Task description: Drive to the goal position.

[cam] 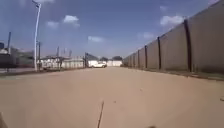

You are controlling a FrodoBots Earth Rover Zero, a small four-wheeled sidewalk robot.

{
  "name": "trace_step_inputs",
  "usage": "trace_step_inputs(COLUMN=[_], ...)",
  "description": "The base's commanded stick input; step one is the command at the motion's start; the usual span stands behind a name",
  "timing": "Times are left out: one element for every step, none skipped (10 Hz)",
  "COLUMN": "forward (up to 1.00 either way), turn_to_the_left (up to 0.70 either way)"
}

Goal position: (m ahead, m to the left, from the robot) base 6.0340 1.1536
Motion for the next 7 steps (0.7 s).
trace_step_inputs(forward=[1.0, 1.0, 1.0, 1.0, 1.0, 1.0, 1.0], turn_to_the_left=[0.0, 0.0, 0.0, 0.0, 0.0, 0.0, 0.0])
